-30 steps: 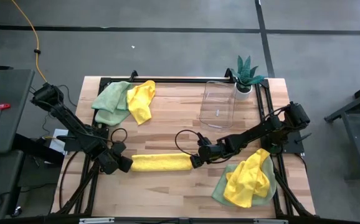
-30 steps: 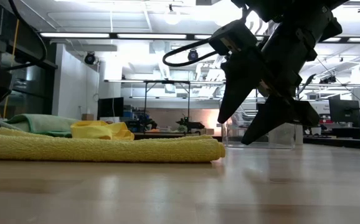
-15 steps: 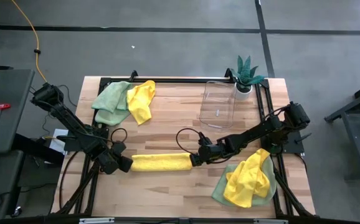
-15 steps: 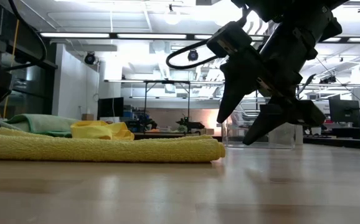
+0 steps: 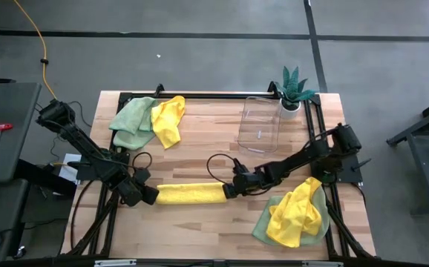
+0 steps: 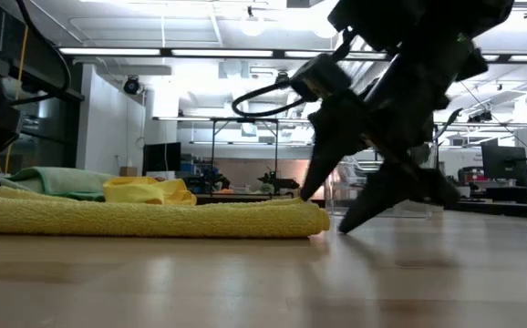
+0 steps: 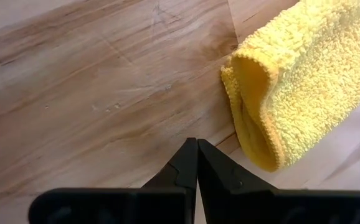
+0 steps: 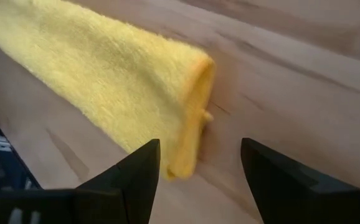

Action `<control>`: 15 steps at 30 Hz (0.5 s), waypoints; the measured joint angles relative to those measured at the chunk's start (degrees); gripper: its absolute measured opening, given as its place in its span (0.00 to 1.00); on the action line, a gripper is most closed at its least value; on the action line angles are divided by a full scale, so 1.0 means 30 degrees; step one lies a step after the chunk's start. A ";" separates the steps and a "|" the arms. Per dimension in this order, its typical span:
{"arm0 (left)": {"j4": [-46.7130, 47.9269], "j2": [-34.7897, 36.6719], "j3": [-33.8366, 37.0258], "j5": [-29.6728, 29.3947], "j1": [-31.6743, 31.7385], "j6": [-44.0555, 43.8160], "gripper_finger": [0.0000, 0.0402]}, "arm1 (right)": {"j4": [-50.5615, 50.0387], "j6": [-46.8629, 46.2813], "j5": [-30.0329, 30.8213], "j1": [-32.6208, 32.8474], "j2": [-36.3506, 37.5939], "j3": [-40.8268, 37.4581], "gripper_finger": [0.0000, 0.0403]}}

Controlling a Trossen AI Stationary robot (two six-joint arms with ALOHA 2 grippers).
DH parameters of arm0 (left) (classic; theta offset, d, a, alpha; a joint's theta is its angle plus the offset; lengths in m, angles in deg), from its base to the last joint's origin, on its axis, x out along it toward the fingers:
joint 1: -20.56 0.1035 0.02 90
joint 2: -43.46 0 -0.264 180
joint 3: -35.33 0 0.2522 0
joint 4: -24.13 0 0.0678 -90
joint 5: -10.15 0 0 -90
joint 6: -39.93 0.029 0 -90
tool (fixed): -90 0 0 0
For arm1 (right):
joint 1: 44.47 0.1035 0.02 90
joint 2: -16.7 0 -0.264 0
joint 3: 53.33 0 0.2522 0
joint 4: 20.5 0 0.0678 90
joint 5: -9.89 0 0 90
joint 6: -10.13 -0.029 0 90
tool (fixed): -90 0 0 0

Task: Fold microfiber towels
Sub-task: Fold the middle yellow microfiber towel

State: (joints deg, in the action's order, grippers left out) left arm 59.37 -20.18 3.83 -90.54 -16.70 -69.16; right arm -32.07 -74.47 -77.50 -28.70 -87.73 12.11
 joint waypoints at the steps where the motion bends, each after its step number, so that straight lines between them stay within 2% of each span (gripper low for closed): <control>1: -0.0021 0.0000 0.0004 0.0017 0.0050 0.0105 0.00 | 0.0245 0.0014 0.0043 -0.0072 -0.0113 0.0000 0.54; 15: -0.0015 0.0000 0.0007 -0.0038 0.0186 0.0275 0.00 | 0.1376 0.0332 0.0054 -0.0626 -0.0722 0.0036 0.54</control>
State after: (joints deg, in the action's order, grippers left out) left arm 59.32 -20.18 3.85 -90.65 -16.14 -68.34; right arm -27.94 -73.47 -77.34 -30.58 -89.89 12.22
